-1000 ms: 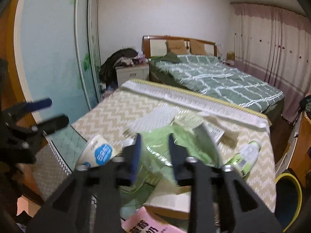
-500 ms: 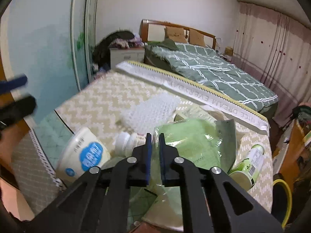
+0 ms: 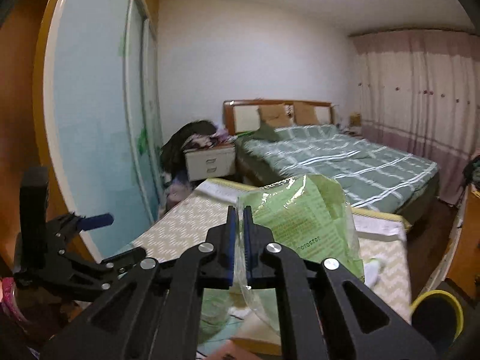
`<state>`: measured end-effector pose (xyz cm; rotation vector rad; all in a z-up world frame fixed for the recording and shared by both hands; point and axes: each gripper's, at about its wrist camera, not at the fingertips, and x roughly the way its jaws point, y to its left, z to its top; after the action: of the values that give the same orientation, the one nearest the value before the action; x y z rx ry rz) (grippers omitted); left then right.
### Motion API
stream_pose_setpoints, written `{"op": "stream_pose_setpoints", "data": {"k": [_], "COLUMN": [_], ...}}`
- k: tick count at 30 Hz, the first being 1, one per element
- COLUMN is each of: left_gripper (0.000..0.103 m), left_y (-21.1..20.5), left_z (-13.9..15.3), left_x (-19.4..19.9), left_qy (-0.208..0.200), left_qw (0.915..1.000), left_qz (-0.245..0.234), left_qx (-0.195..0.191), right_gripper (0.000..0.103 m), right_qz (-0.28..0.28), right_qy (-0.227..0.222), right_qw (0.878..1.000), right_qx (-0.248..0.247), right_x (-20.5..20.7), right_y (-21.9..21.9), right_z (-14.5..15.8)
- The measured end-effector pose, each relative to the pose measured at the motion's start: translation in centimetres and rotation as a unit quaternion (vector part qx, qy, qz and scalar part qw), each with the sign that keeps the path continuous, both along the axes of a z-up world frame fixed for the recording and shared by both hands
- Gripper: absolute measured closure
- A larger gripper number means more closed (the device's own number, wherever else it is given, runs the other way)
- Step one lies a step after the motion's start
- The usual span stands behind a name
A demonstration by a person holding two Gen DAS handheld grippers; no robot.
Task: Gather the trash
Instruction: 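Carry the green bag over the yellow-rimmed bin and open the right gripper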
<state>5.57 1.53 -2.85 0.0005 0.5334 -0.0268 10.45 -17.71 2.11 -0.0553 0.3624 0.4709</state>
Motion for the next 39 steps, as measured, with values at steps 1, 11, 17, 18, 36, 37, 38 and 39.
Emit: {"op": "stream_pose_setpoints", "data": {"k": [1,11,17,18,36,37,38,39], "left_gripper": [0.004,0.004,0.004,0.004,0.004,0.004,0.004,0.004], "left_y": [-0.4,-6.4,-10.5,-11.2,-11.3,-10.5,-9.7,-8.8], "left_z": [0.0,-1.2,-1.7,-1.8,-3.1,-3.1,-3.2,-3.2], "left_x": [-0.1,0.2,0.3,0.3,0.5,0.4,0.4,0.3], "left_qy": [0.0,0.021,0.032,0.035,0.062,0.063,0.063,0.064], "left_qw": [1.0,0.997,0.9932,0.9924,0.9913,0.9922,0.993,0.9938], "left_qz": [-0.005,-0.074,-0.111,-0.117,-0.103,-0.092,-0.082,-0.072], "left_qx": [0.0,0.002,0.014,0.016,0.055,0.056,0.056,0.055], "right_gripper": [0.098,0.098,0.097,0.097,0.067,0.067,0.066,0.066], "right_qz": [-0.009,-0.178,-0.235,-0.24,-0.275,-0.272,-0.266,-0.261], "right_qy": [0.0,0.052,0.093,0.102,0.12,0.114,0.108,0.103], "right_qw": [1.0,0.983,0.967,0.965,0.953,0.954,0.956,0.958], "right_qx": [0.0,0.005,0.016,0.018,0.045,0.048,0.05,0.05], "right_x": [0.0,1.9,3.8,4.2,3.0,2.6,2.2,1.9], "right_y": [-0.6,-15.1,-22.6,-23.4,-26.2,-25.8,-25.1,-24.6], "right_z": [0.0,-4.2,-8.2,-9.0,-11.8,-11.5,-11.2,-11.0]}}
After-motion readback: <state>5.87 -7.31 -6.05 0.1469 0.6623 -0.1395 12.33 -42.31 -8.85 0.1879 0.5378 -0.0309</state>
